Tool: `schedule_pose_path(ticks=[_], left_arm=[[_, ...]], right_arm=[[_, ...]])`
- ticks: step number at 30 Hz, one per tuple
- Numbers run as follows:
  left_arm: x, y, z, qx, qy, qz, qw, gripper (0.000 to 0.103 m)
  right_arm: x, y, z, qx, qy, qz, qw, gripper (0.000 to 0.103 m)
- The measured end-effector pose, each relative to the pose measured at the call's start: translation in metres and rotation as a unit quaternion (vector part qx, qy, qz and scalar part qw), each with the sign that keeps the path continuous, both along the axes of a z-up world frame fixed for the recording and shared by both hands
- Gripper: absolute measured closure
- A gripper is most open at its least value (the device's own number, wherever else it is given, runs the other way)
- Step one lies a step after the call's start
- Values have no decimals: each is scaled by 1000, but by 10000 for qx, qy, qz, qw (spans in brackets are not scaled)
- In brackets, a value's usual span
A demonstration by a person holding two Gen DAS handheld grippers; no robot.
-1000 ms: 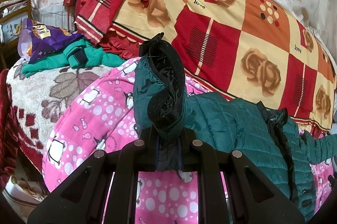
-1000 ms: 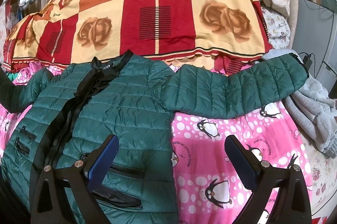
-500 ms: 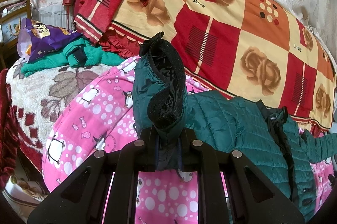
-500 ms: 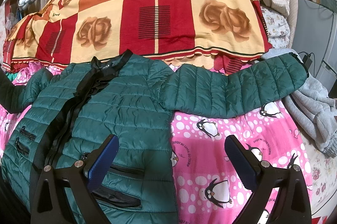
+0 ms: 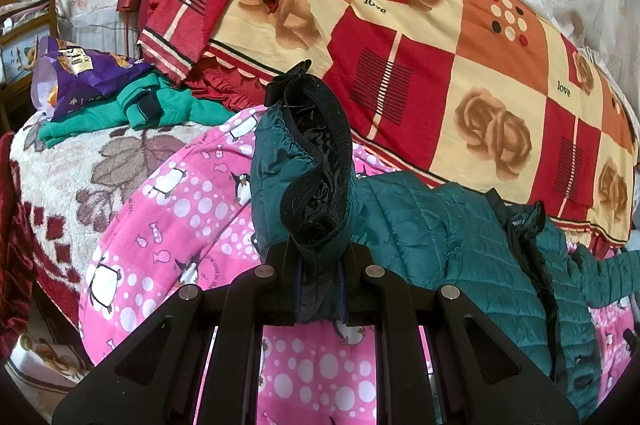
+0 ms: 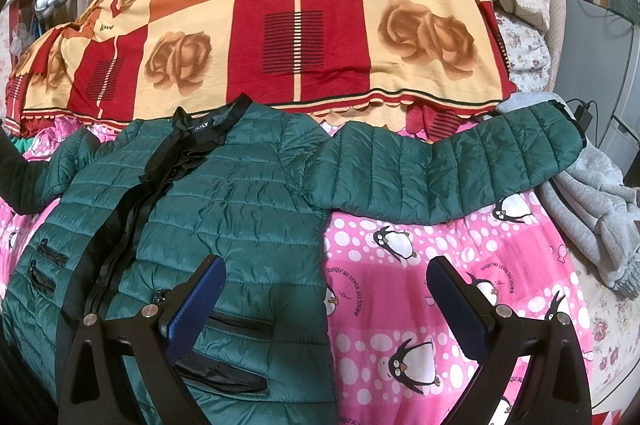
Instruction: Fold large clothes
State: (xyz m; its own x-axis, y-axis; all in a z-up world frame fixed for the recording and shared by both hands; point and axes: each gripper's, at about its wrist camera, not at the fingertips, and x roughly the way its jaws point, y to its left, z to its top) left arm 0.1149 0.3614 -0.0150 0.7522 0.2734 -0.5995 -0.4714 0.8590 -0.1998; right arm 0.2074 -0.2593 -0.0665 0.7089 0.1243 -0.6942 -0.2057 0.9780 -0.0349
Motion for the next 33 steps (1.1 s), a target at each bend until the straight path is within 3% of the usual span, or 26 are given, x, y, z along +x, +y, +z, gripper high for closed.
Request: schedule_pose_path(ticks=[33], left_arm=[[6,-9,3,39,18,-68,10000,91]], right_arm=[[-1,-2,0,13,12,-6,10000,3]])
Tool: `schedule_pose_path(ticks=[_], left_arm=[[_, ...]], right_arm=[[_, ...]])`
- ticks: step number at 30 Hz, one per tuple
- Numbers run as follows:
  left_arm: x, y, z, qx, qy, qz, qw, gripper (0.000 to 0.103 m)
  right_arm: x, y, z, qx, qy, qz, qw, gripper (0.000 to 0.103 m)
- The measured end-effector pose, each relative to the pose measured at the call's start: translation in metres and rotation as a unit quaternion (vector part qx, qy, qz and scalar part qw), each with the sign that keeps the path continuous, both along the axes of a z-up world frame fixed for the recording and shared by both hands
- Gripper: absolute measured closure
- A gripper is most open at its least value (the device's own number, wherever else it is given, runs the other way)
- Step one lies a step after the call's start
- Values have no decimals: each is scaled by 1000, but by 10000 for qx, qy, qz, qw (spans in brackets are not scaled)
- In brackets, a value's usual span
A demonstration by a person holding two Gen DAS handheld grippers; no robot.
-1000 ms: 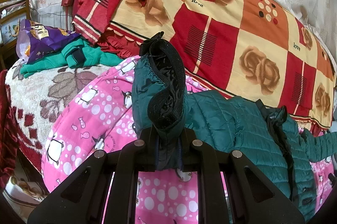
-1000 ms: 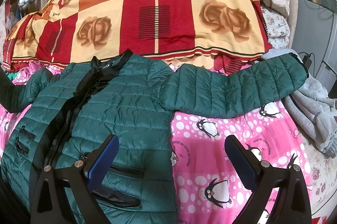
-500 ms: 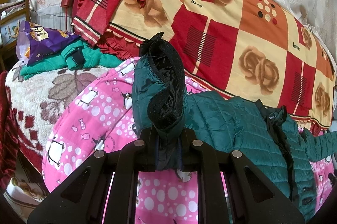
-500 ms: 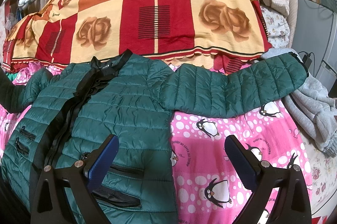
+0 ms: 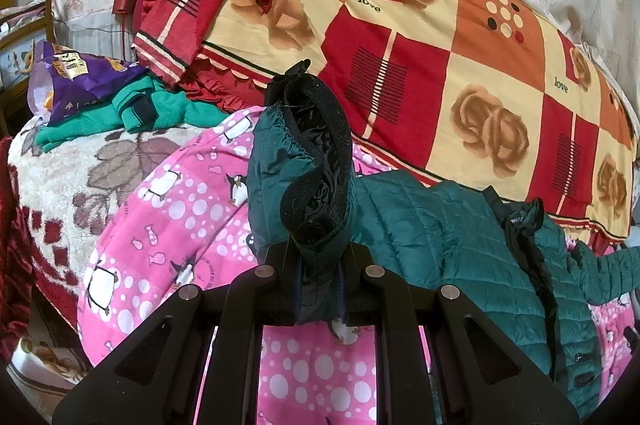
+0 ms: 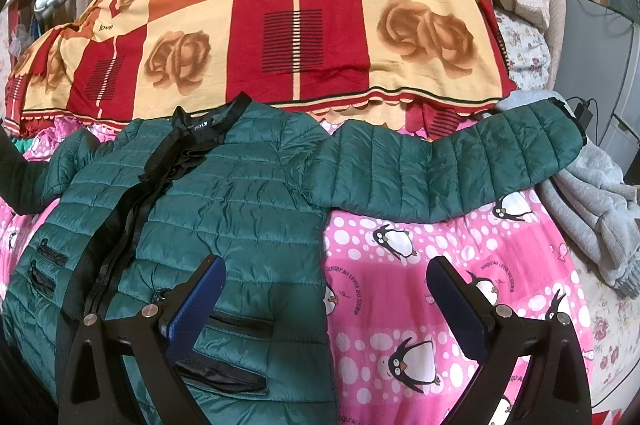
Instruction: Fold large clothes
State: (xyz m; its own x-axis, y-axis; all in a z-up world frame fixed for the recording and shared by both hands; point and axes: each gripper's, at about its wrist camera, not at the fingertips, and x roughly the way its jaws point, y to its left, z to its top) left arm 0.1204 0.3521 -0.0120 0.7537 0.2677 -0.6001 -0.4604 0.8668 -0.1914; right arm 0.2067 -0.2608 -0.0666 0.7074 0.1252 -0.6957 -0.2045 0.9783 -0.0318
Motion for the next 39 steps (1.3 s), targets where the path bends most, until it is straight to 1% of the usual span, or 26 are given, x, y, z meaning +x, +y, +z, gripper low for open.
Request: schedule_pose_path(ticks=[2,8,10,15,20,22,26,30,33,36,39], left_arm=[[3,-3,-1,14,-29,-45,10000,91],[16,-17,-5,53,61,-161,9998,91],[21,-24,-6,74,89,-204,9997,91],[39,-45,-7,156,169,-336,9992,92],[58,-71,-8,250,152,-452,9985,91],[69,-87,-11,245,99,-541,9982,92],[93,-129,-16,339,93,-859,9957,91],[124,-176,-21,373,190,-1136,9926,91],[143,-210,-24,356,254,-1298,9906,91],[157,-238,-26,288,286,-1463,9884,91],[166,-270,-27,274,268,-1686,9849,91]], right_arm=[[0,-1,0,23,-7,-14,10000,3],[-3,-9,2,56,-70,-116,9999,3],[-2,-10,2,156,-53,-69,9998,3],[5,-17,1,303,-59,-67,9995,3],[5,-29,1,295,-142,-153,9993,3],[3,-35,-1,314,-83,-243,9992,3],[-8,-45,2,375,-179,-330,9986,3],[-17,-44,2,42,-244,-243,9994,3],[-24,-48,2,-66,-294,-147,9994,3],[-26,-60,1,-7,-288,-206,9994,3],[-26,-81,-3,168,-175,-434,9988,3]])
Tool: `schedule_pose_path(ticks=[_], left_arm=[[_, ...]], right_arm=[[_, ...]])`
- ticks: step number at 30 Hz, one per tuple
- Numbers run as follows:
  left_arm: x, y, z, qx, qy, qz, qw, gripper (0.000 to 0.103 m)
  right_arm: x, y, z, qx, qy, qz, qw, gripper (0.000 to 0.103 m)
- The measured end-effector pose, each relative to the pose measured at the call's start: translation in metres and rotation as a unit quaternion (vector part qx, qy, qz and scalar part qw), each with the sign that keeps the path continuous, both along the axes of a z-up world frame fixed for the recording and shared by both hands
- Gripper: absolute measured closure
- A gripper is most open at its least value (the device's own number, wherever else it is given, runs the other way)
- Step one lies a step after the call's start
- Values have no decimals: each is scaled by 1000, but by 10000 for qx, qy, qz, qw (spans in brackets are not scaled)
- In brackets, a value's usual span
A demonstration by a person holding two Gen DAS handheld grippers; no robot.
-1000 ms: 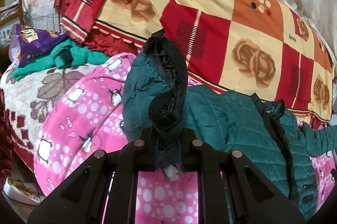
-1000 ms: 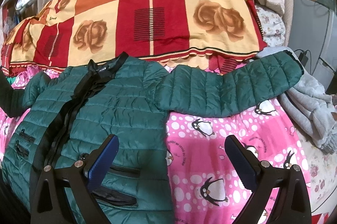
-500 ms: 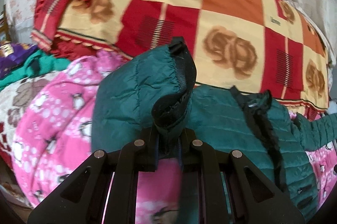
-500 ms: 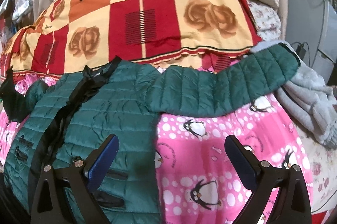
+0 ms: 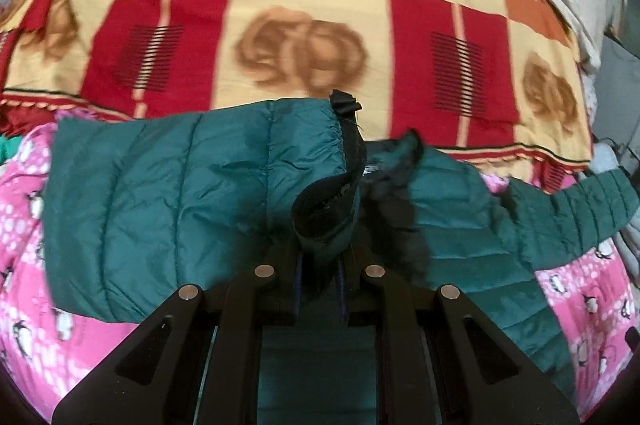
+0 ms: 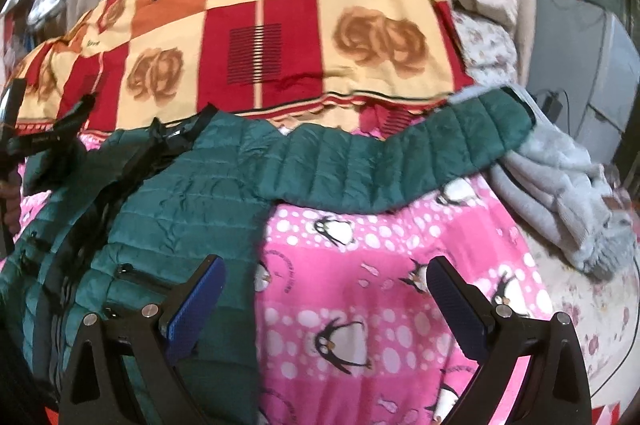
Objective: Fold large clothes
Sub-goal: 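Carry the held sleeve across the jacket body with the left tool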
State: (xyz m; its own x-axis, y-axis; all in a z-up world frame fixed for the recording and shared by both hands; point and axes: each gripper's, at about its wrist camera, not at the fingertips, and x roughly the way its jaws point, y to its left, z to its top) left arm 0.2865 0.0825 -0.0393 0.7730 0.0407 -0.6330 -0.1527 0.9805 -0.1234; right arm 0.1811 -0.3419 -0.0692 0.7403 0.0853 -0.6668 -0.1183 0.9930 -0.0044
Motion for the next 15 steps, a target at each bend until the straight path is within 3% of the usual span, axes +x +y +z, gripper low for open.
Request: schedule_pose_path(ticks=[10,15], left_arm=[[28,-143,-8,-60,41,-1318,9913,91],[46,-186,-25,-64,249,-1509,9882,91]], right_arm=[[8,-68,-19,914,529,-747,9916,3],[4,-88,-25,1057,643,-837,9888,3]])
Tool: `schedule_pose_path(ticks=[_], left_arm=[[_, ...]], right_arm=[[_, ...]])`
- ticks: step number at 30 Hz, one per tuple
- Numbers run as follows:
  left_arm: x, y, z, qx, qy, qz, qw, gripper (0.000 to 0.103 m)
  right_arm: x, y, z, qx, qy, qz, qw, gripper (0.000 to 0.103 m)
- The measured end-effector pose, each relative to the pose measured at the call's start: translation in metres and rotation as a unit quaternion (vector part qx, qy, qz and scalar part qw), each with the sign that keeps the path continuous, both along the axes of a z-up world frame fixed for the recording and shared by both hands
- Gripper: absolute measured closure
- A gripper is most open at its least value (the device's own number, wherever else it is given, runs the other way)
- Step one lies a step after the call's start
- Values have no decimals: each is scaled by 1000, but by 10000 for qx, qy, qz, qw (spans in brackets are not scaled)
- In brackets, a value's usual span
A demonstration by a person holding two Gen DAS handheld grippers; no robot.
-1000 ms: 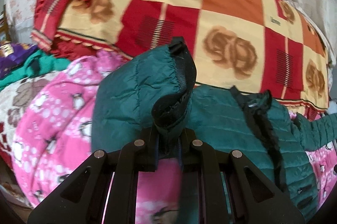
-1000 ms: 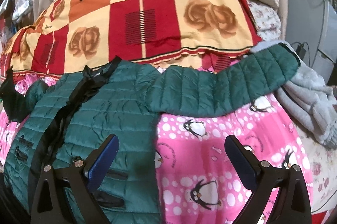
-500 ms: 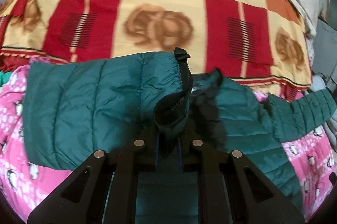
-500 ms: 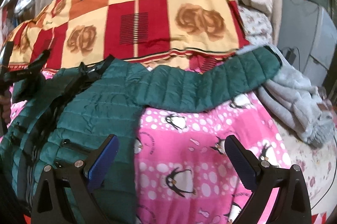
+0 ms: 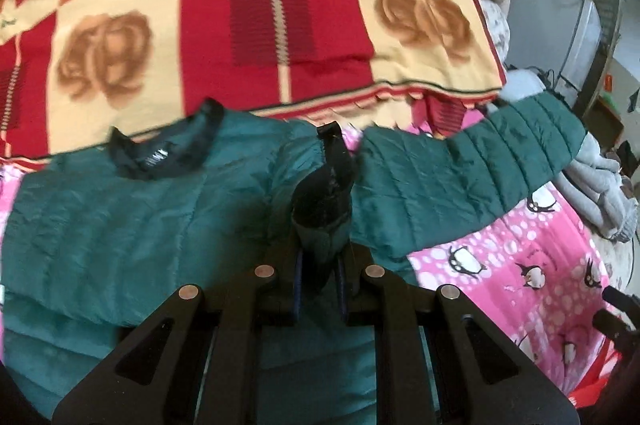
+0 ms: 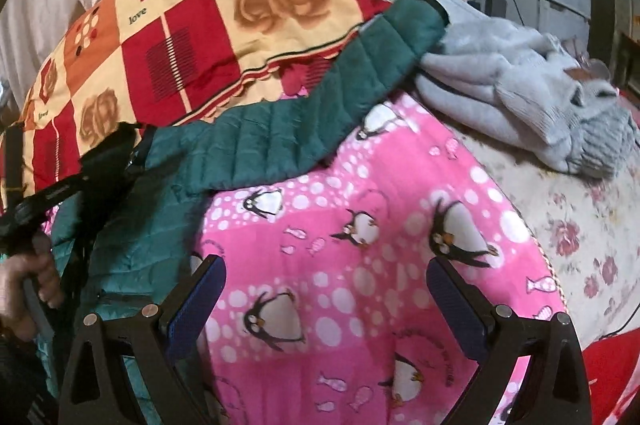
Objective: Fold large clothes
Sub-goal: 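Carry the held sleeve across the jacket body with the left tool, then open the left tool to lay the sleeve on the jacket body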
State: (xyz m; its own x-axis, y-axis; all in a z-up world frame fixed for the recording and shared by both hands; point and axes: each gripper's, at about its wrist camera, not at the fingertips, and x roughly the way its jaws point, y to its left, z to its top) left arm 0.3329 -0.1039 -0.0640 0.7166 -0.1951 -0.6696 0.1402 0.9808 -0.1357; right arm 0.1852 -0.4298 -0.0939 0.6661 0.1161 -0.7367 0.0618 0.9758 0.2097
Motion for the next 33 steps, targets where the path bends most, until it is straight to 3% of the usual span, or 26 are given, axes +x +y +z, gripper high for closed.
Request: schedule_pose_path(ticks=[10,12,14,15,20,27,33], left_arm=[[9,-19,-39,122,488,-102,9987,90],[9,-20,-40,67,565,-164,9982,84],[6,-19,-38,-125,607,-309,9976,61],[3,-19,-36,-206,601,-369,9973,57],[-21,-13,-18,-422,514,-642,9957,56],[-59,57,2,-393,302,-308,9983,56],[-98,146,-4,381,161,375,9984,56]], right_arm=[[0,-15,-7,250,95,-44,9996,4],[2,-12,-7,251,89,0,9996,4],[3,-8,-6,230,70,38,9997,4],[4,-4,-4,191,55,59,9998,4],[5,6,0,28,22,58,10000,4],[3,8,3,12,6,-135,9999,5],[2,6,2,527,-69,-397,9978,9]])
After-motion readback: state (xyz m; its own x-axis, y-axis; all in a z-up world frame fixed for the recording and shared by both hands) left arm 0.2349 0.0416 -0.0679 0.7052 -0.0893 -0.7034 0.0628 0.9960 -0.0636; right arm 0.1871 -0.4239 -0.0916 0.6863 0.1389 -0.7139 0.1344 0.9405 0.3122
